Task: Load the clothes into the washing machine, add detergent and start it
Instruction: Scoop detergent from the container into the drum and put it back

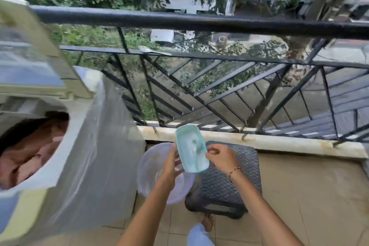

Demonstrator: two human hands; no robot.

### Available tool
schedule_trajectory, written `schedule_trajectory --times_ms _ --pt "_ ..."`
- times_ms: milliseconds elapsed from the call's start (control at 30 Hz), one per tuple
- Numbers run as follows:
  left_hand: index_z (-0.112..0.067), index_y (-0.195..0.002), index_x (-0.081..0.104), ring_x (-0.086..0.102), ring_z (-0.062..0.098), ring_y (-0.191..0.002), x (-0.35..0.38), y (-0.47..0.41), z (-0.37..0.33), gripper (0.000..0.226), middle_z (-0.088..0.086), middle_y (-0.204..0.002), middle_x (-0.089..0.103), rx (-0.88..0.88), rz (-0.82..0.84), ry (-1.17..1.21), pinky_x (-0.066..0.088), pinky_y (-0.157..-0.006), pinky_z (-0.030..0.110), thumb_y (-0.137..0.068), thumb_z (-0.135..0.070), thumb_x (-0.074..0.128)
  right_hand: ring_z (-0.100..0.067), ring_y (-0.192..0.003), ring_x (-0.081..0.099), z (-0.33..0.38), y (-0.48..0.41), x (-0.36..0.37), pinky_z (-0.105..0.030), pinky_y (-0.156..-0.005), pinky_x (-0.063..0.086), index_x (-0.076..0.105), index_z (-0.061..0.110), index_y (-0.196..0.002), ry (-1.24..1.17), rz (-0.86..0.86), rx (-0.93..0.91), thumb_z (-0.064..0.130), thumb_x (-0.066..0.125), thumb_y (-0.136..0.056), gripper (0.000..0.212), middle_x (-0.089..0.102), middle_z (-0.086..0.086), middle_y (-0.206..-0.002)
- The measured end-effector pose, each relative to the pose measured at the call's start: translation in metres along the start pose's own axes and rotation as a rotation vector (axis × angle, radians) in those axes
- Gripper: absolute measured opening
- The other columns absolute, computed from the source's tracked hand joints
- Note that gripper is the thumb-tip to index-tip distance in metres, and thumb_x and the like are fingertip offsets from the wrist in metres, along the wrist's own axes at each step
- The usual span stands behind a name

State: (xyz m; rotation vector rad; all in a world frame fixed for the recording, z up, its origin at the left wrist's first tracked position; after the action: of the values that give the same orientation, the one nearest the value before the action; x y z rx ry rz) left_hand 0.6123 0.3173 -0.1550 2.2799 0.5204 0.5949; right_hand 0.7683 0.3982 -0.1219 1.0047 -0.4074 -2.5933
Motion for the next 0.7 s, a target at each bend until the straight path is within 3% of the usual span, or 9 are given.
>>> schedule_trajectory --times_ms 133,200,267,367,400,500,567,633,700 --pt "-0.012 -0.129 0.056 0.053 0.037 -0.114 -0.046 0.047 -0.017 0.065 0.02 -0.124 0.057 0.033 0.157 0.459 0.037 -0.103 0.051 -0.091 -0.061 0.037 -0.012 -0.071 0.059 0.076 0.043 0.041 -0.031 -0.068 0.051 0.074 0.008 -0.083 -0.045 0.077 -0.16 0.01 0.068 -0.074 0.011 0.071 -0.013 -0.072" --pt "-0.009 -0.123 0.061 0.059 0.035 -0.104 -0.079 0.074 -0.034 0.07 0.02 -0.116 0.062 0.117 0.211 0.569 0.043 -0.097 0.05 -0.087 -0.065 0.04 -0.014 -0.068 0.059 0.116 0.069 0.066 -0.042 -0.073 0.055 0.073 0.008 -0.082 -0.051 0.113 -0.237 0.008 0.068 -0.074 0.01 0.07 -0.017 -0.073" --pt "-0.008 -0.119 0.064 0.064 0.035 -0.098 -0.115 0.097 -0.053 0.074 0.019 -0.111 0.066 0.219 0.225 0.603 0.051 -0.09 0.049 -0.084 -0.069 0.041 -0.018 -0.071 0.063 0.153 0.095 0.09 -0.046 -0.077 0.057 0.069 0.019 -0.082 -0.087 0.124 -0.287 0.008 0.069 -0.074 0.013 0.07 -0.01 -0.074" --pt "-0.011 -0.121 0.064 0.06 0.036 -0.102 -0.164 0.124 -0.074 0.078 0.019 -0.112 0.065 0.314 0.175 0.617 0.043 -0.099 0.053 -0.079 -0.073 0.04 -0.017 -0.073 0.065 0.202 0.134 0.117 -0.037 -0.073 0.056 0.064 0.024 -0.08 -0.065 -0.01 -0.455 0.018 0.074 -0.075 0.013 0.068 -0.003 -0.081" --pt "-0.013 -0.115 0.068 0.063 0.033 -0.096 -0.181 0.133 -0.079 0.075 0.017 -0.106 0.068 0.343 0.157 0.62 0.046 -0.095 0.051 -0.08 -0.073 0.04 -0.018 -0.075 0.064 0.218 0.149 0.129 -0.035 -0.073 0.054 0.067 0.022 -0.079 -0.028 -0.053 -0.53 0.023 0.074 -0.076 0.009 0.065 -0.004 -0.084" --pt "-0.017 -0.1 0.076 0.071 0.028 -0.084 -0.225 0.155 -0.088 0.069 0.012 -0.097 0.074 0.407 0.18 0.616 0.059 -0.073 0.042 -0.089 -0.067 0.031 -0.017 -0.082 0.053 0.255 0.186 0.173 -0.028 -0.076 0.045 0.073 0.017 -0.077 0.153 -0.062 -0.658 0.041 0.077 -0.07 0.026 0.051 -0.004 -0.088" --pt "-0.019 -0.092 0.079 0.073 0.024 -0.08 -0.253 0.167 -0.091 0.07 0.01 -0.093 0.076 0.436 0.163 0.599 0.059 -0.064 0.037 -0.091 -0.065 0.027 -0.018 -0.088 0.05 0.276 0.204 0.204 -0.029 -0.078 0.041 0.074 0.016 -0.08 0.278 -0.041 -0.692 0.043 0.078 -0.068 0.03 0.045 0.0 -0.087" --pt "-0.017 -0.096 0.077 0.073 0.023 -0.079 -0.278 0.176 -0.095 0.07 0.01 -0.092 0.076 0.459 0.111 0.561 0.059 -0.065 0.036 -0.092 -0.064 0.025 -0.022 -0.094 0.052 0.294 0.215 0.225 -0.031 -0.081 0.04 0.074 0.015 -0.08 0.323 -0.037 -0.722 0.038 0.076 -0.071 0.024 0.047 -0.002 -0.086" --pt "-0.011 -0.114 0.067 0.071 0.025 -0.081 -0.307 0.182 -0.096 0.069 0.013 -0.094 0.074 0.465 0.01 0.552 0.059 -0.072 0.037 -0.091 -0.065 0.029 -0.024 -0.093 0.054 0.314 0.223 0.242 -0.03 -0.081 0.04 0.074 0.017 -0.082 0.347 -0.056 -0.769 0.034 0.072 -0.076 0.018 0.054 -0.005 -0.086"
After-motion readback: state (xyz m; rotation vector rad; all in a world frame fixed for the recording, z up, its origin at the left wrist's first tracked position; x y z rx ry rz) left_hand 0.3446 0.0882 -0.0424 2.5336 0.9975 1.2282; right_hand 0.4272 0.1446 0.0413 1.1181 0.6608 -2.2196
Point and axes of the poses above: each hand's wrist, its own y-axis away from the middle knuckle, its own x-axis out of the palm, z = x × y, the point moved 6 cm from there along -y, towards the middle knuckle
